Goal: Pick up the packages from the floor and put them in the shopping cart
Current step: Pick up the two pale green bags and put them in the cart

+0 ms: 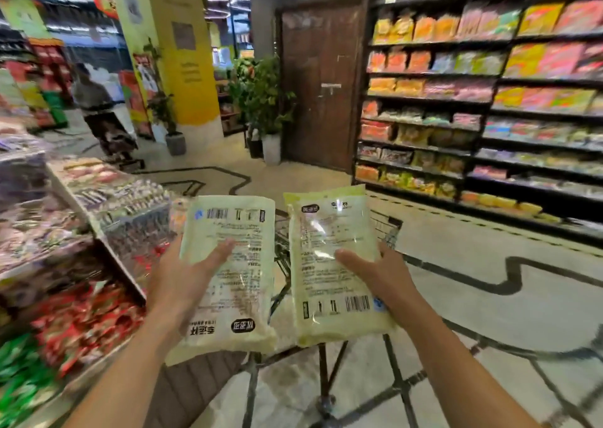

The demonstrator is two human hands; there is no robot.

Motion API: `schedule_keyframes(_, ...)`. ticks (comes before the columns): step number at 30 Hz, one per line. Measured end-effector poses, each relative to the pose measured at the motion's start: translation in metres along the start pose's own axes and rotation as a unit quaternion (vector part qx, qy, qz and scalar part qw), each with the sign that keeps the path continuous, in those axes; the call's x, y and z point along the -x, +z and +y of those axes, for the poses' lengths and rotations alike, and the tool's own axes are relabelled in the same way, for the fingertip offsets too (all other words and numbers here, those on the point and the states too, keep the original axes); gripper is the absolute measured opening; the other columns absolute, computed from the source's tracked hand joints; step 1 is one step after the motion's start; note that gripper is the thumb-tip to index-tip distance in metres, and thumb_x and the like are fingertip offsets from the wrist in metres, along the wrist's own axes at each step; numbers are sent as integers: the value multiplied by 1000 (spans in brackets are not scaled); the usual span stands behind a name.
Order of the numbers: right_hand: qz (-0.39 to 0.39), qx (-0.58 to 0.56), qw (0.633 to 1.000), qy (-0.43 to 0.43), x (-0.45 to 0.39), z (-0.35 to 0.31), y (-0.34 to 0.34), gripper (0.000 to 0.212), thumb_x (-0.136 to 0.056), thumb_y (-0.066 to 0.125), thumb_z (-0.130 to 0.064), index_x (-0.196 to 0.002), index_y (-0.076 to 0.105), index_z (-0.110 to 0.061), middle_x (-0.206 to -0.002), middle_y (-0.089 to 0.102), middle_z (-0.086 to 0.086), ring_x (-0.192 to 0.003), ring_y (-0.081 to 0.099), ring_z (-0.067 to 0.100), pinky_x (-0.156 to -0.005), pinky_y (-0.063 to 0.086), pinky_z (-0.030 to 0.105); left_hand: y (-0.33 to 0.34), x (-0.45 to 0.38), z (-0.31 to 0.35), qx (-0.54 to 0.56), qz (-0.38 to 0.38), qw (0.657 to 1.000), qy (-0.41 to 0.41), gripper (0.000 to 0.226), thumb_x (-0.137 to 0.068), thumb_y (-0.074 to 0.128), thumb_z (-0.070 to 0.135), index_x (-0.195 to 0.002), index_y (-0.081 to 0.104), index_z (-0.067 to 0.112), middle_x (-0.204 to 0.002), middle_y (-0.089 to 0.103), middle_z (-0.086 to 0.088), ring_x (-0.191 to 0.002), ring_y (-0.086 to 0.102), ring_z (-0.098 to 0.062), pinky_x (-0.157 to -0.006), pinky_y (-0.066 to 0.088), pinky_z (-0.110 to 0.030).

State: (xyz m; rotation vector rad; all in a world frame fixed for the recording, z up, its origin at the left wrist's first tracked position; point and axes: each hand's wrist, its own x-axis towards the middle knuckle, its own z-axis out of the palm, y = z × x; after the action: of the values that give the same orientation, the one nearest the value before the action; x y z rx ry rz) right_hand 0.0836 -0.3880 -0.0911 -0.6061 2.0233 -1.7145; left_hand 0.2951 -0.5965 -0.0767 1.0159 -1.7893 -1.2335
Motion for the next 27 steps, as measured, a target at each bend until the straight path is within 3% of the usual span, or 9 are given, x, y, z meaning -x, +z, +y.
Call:
schedule_keyframes(5, 84, -16, 996, 5, -78, 8, -66, 36, -77, 88, -41, -106, 70, -28, -90, 82, -3, -78, 80, 18, -70, 66, 38, 106, -78, 4, 44, -79, 996, 2, 55, -72, 85, 66, -116, 70, 37, -96, 82, 9, -79, 81, -18, -61, 64, -37)
schedule_keyframes(7, 109, -13, 994, 12, -116, 9, -87, 33, -79, 87, -38, -105, 71, -25, -94, 82, 0, -81, 80, 20, -71, 65, 40, 144, -112, 4, 58, -87, 994, -14, 59, -66, 87, 71, -112, 70, 39, -94, 82, 7, -78, 81, -22, -66, 66, -48)
schedule_keyframes(13, 156, -3, 988, 15, -222, 10, -143, 29, -80, 87, -34, -103, 72, -23, -86, 81, -7, -72, 79, 11, -56, 61, 27, 250, -198, 12, 36, -111, 993, -28, 44, -73, 83, 67, -104, 69, 40, -87, 81, 8, -76, 80, -21, -67, 66, -51)
schedule_keyframes(16, 159, -3, 987, 27, -262, 19, -166, 36, -80, 87, -35, -110, 74, -19, -96, 82, 1, -84, 80, 22, -71, 65, 40, 294, -226, 17, 23, -121, 992, -35, 44, -75, 82, 67, -106, 68, 39, -88, 81, 7, -74, 80, -21, -64, 66, -48)
schedule_keyframes(20, 164, -37, 985, 37, -316, 32, -195, 33, -81, 88, -29, -107, 72, -17, -93, 82, 3, -78, 80, 20, -60, 63, 32, 351, -259, 19, 27, -127, 991, -40, 42, -76, 83, 63, -107, 69, 39, -87, 81, 5, -69, 80, -19, -62, 66, -50)
schedule_keyframes(27, 121, -78, 988, 60, -431, 71, -252, 36, -81, 87, -27, -110, 71, -15, -96, 82, 6, -84, 81, 26, -71, 65, 44, 457, -301, 6, 16, -92, 993, -68, 44, -75, 81, 66, -108, 69, 40, -86, 81, 9, -71, 80, -23, -63, 66, -50)
